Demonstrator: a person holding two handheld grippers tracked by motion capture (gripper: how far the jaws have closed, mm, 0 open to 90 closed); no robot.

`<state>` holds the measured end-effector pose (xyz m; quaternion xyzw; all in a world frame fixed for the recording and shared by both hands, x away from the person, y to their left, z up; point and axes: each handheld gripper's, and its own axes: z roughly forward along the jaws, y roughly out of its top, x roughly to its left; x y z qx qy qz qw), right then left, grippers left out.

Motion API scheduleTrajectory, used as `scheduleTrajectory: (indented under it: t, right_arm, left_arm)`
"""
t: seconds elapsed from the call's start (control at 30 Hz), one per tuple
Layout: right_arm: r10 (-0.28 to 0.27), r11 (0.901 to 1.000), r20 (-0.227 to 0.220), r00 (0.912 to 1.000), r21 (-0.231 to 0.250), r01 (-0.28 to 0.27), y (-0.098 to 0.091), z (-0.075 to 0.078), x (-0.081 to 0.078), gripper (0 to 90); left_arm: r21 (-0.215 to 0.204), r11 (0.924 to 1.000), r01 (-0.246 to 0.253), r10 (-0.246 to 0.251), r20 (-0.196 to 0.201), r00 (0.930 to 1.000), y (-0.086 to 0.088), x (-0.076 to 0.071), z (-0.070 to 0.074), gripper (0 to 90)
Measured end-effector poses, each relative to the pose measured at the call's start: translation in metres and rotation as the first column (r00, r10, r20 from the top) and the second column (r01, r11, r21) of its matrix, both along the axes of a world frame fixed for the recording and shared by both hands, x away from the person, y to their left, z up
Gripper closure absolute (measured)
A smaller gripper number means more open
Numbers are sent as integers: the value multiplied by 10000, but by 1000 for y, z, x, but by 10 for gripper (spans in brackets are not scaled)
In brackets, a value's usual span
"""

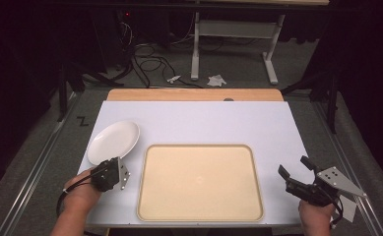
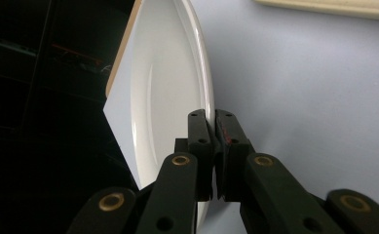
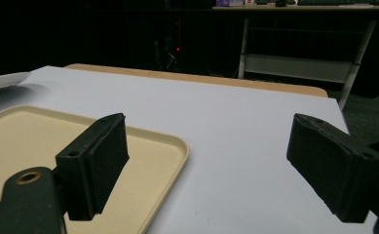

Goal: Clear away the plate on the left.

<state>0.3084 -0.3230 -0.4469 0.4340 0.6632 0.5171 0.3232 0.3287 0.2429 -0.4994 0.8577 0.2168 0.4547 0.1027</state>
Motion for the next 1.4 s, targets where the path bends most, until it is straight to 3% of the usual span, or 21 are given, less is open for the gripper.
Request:
scheduleTrajectory:
  t: [0.07, 0.17, 0.2, 0.3, 0.4, 0.47, 0.53, 0.67, 0.73, 0.83, 1.1, 1.2, 1.4]
  right_arm:
    - [40, 9999, 72, 10000, -97, -39, 1, 1, -1, 161]
    - [-30, 10000, 155, 9999, -4, 30, -1, 3, -1, 161]
    - [-30, 10000, 155, 9999, -4, 30, -1, 3, -1, 161]
    - [-48, 10000, 32, 10000, -30, 48, -1, 0, 0, 161]
    - [-50, 10000, 46, 10000, 22, 50, -2, 1, -1, 161]
    - [-54, 10000, 32, 10000, -13, 54, -1, 1, -1, 161]
    - [-75, 10000, 53, 10000, -28, 75, 0, 2, -3, 161]
    - [-62, 10000, 68, 10000, -65, 63, 0, 2, -4, 161]
    - [-77, 9999, 91, 9999, -92, 78, 1, 3, -4, 162]
    - [-49, 9999, 71, 10000, -87, 49, 0, 2, -4, 161]
    - [97, 9998, 63, 9999, -160, -95, 0, 1, 0, 161]
    - [35, 9999, 138, 9999, -121, -33, 1, 3, 1, 161]
    - [132, 9998, 122, 9998, -181, -130, 3, 3, -2, 161]
  left_arm:
    - [254, 9996, 100, -102, 61, 9999, -1, -2, 4, 867]
    - [-1, 9999, 159, -158, 257, 9995, -3, -3, 5, 868]
    - [199, 9997, 164, -169, 279, 9995, -5, -4, 7, 868]
    - [279, 9991, 304, -315, 404, 9987, -9, -6, 10, 869]
    - [112, 9991, 403, -408, 561, 9976, -11, -8, 12, 867]
    - [259, 9988, 421, -436, 599, 9973, -12, -10, 15, 867]
    - [11, 9990, 437, -437, 739, 9963, -13, -11, 16, 867]
    - [222, 9987, 462, -478, 792, 9957, -14, -14, 20, 866]
    - [-55, 9987, 508, -500, 925, 9945, -15, -15, 21, 866]
    - [159, 9985, 520, -533, 955, 9940, -17, -20, 24, 866]
    - [163, 9968, 788, -804, 1439, 9863, -29, -28, 34, 863]
    - [-77, 9960, 886, -861, 1655, 9824, -33, -33, 39, 863]
    - [-11, 9939, 1106, -1087, 1754, 9785, -44, -45, 44, 862]
